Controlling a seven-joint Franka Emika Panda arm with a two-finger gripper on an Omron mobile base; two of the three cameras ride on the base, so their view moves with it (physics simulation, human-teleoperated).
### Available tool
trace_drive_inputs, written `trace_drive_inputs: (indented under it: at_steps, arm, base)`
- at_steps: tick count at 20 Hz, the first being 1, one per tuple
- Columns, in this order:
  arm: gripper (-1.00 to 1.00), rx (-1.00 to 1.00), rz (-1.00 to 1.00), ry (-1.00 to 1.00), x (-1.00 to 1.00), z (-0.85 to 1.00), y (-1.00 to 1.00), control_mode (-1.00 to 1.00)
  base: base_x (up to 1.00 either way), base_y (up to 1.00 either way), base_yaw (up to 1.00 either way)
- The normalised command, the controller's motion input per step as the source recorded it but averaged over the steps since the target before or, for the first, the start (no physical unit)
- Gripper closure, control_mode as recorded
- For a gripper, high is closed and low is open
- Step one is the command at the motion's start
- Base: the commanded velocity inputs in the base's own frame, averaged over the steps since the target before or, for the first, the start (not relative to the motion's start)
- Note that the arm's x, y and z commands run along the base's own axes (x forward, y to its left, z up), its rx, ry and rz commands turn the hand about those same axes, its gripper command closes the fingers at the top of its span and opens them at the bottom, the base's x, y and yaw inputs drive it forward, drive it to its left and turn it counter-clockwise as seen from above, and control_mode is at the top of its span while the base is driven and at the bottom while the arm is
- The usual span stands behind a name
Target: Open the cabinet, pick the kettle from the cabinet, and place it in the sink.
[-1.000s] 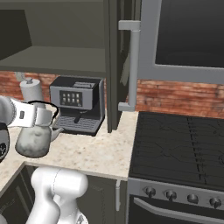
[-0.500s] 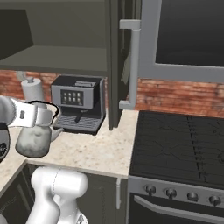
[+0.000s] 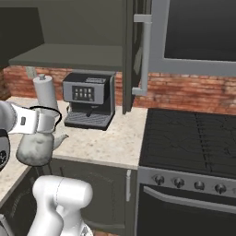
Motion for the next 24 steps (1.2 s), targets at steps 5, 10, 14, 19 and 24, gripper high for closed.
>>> trace_drive_inputs:
  at_steps: [5, 10, 14, 19, 24]
  arm:
    - [1.0, 0.0, 0.0, 0.0, 0.0, 0.0, 0.0, 1.0]
    - [1.0, 0.0, 0.0, 0.0, 0.0, 0.0, 0.0, 1.0]
    - [1.0, 0.0, 0.0, 0.0, 0.0, 0.0, 0.0, 1.0]
    - [1.0, 0.0, 0.0, 0.0, 0.0, 0.0, 0.0, 1.0]
    - [1.0, 0.0, 0.0, 0.0, 0.0, 0.0, 0.0, 1.0]
  base:
    - [-0.42, 0.0, 0.0]
    - [-0.45, -0.01, 0.02]
    - [-0.49, 0.0, 0.03]
    - [-0.48, 0.0, 0.04]
    - [-0.46, 0.03, 0.24]
